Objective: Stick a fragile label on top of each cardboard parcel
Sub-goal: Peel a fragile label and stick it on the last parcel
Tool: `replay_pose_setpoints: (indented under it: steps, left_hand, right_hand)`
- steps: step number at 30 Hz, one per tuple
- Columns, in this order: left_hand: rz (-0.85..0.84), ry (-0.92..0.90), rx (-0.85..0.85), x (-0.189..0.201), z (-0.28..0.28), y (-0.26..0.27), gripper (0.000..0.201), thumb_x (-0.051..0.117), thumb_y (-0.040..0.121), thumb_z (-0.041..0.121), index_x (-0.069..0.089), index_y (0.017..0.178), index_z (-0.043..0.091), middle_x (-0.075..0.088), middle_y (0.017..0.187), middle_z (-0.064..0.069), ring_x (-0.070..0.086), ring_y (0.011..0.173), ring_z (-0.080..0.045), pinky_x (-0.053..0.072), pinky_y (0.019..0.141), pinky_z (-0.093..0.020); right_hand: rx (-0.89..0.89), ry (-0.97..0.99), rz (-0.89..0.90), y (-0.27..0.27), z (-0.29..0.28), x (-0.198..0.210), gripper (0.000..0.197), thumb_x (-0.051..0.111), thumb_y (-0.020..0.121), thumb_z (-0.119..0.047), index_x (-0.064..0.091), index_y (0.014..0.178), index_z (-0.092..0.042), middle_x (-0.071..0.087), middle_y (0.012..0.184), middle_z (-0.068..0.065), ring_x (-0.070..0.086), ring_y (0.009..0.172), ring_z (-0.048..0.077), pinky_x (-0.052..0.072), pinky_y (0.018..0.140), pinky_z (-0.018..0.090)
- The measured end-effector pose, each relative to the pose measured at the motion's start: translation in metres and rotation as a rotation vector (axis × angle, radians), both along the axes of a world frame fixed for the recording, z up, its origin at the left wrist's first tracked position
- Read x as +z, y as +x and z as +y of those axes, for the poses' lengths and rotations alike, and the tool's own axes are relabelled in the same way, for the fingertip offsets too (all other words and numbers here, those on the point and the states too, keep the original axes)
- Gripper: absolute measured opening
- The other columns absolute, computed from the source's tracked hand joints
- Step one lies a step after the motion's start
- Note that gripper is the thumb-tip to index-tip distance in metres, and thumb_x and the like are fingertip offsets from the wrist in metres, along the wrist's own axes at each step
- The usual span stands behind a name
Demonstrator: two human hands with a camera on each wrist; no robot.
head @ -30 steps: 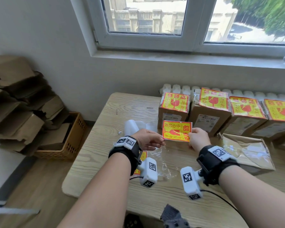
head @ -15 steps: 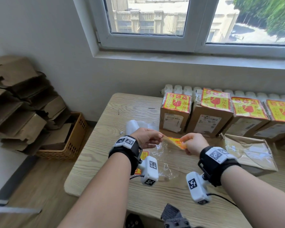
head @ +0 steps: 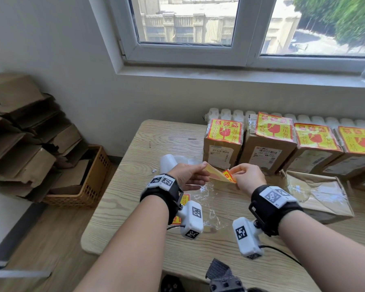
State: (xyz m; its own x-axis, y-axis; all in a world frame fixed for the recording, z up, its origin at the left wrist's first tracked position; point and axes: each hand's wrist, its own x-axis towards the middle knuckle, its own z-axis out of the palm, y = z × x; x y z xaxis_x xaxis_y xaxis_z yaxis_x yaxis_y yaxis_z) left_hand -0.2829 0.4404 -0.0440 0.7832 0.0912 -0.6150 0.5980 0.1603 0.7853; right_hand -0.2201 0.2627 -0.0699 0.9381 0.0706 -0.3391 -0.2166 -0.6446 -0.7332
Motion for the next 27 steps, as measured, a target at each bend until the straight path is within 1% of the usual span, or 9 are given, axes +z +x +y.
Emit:
replay_pose_setpoints:
  steps: [4, 10, 13, 17, 20, 22, 24, 25, 27]
  left_hand:
    - [-0.014, -0.006, 0.019, 0.0, 0.001, 0.0, 0.026, 0.063, 0.091, 0.033, 0.068, 0.078, 0.011, 0.07, 0.059, 0.003, 0.063, 0.054, -0.006, 0.052, 0.065, -0.021]
    - [-0.041, -0.047, 0.039, 0.001, 0.003, -0.001, 0.014, 0.063, 0.091, 0.019, 0.071, 0.082, 0.011, 0.071, 0.062, 0.004, 0.063, 0.056, -0.005, 0.053, 0.068, -0.021]
    - [-0.049, -0.056, 0.045, 0.002, 0.002, -0.002, 0.012, 0.064, 0.09, 0.014, 0.071, 0.081, 0.011, 0.071, 0.062, 0.003, 0.063, 0.054, -0.005, 0.054, 0.065, -0.02]
    - [-0.044, -0.052, 0.053, 0.003, 0.0, -0.001, 0.013, 0.063, 0.089, 0.011, 0.069, 0.078, 0.009, 0.068, 0.057, 0.003, 0.06, 0.05, -0.005, 0.053, 0.059, -0.018]
    - [-0.043, -0.046, 0.072, 0.004, -0.002, 0.001, 0.016, 0.061, 0.088, 0.008, 0.066, 0.073, 0.008, 0.065, 0.052, 0.004, 0.058, 0.046, -0.005, 0.052, 0.056, -0.018]
    - [-0.042, -0.045, 0.086, 0.004, -0.003, 0.002, 0.017, 0.06, 0.088, 0.007, 0.064, 0.072, 0.008, 0.064, 0.05, 0.004, 0.057, 0.044, -0.004, 0.052, 0.055, -0.018]
    - [-0.041, -0.042, 0.093, 0.003, -0.004, 0.003, 0.017, 0.059, 0.088, 0.006, 0.064, 0.071, 0.009, 0.063, 0.05, 0.003, 0.056, 0.044, -0.005, 0.052, 0.054, -0.018]
    - [-0.04, -0.041, 0.093, 0.004, -0.005, 0.003, 0.017, 0.059, 0.088, 0.006, 0.063, 0.071, 0.008, 0.063, 0.049, 0.003, 0.056, 0.044, -0.005, 0.052, 0.054, -0.018]
    - [-0.04, -0.041, 0.099, 0.004, -0.006, 0.003, 0.018, 0.059, 0.087, 0.006, 0.062, 0.069, 0.008, 0.063, 0.049, 0.003, 0.055, 0.043, -0.005, 0.052, 0.052, -0.018]
  right_hand:
    - [0.0, 0.002, -0.006, 0.001, -0.001, -0.001, 0.029, 0.055, 0.088, -0.005, 0.068, 0.073, -0.026, 0.071, 0.092, 0.006, 0.064, 0.071, 0.021, 0.048, 0.057, 0.027]
    - [-0.004, 0.013, -0.001, 0.0, -0.003, -0.003, 0.026, 0.055, 0.089, -0.007, 0.069, 0.077, -0.025, 0.071, 0.093, 0.004, 0.065, 0.078, 0.022, 0.048, 0.06, 0.028]
    - [-0.006, 0.014, -0.003, 0.0, -0.003, -0.005, 0.026, 0.057, 0.089, -0.007, 0.069, 0.075, -0.026, 0.071, 0.094, 0.004, 0.065, 0.079, 0.023, 0.048, 0.06, 0.027]
    - [0.003, 0.027, 0.009, 0.0, -0.002, -0.005, 0.022, 0.059, 0.09, -0.008, 0.069, 0.078, -0.024, 0.07, 0.096, 0.004, 0.066, 0.084, 0.023, 0.05, 0.062, 0.028]
    - [0.018, 0.024, 0.007, -0.001, -0.002, -0.003, 0.024, 0.057, 0.09, -0.006, 0.07, 0.079, -0.023, 0.07, 0.095, 0.006, 0.063, 0.074, 0.02, 0.046, 0.055, 0.025]
    - [0.038, 0.001, 0.022, -0.002, -0.002, -0.003, 0.029, 0.055, 0.087, -0.002, 0.07, 0.075, -0.023, 0.071, 0.092, 0.007, 0.06, 0.069, 0.02, 0.044, 0.054, 0.025]
    - [0.092, -0.032, 0.079, -0.003, -0.001, -0.001, 0.035, 0.052, 0.082, 0.003, 0.071, 0.069, -0.023, 0.072, 0.089, 0.008, 0.057, 0.065, 0.021, 0.045, 0.053, 0.026]
    - [0.141, -0.047, 0.117, -0.004, 0.0, 0.002, 0.035, 0.051, 0.081, 0.004, 0.071, 0.069, -0.022, 0.071, 0.088, 0.007, 0.056, 0.063, 0.02, 0.044, 0.052, 0.026]
    - [0.29, -0.126, 0.154, -0.006, 0.001, 0.01, 0.026, 0.057, 0.083, -0.003, 0.072, 0.072, -0.022, 0.069, 0.085, 0.0, 0.057, 0.067, 0.014, 0.044, 0.054, 0.023]
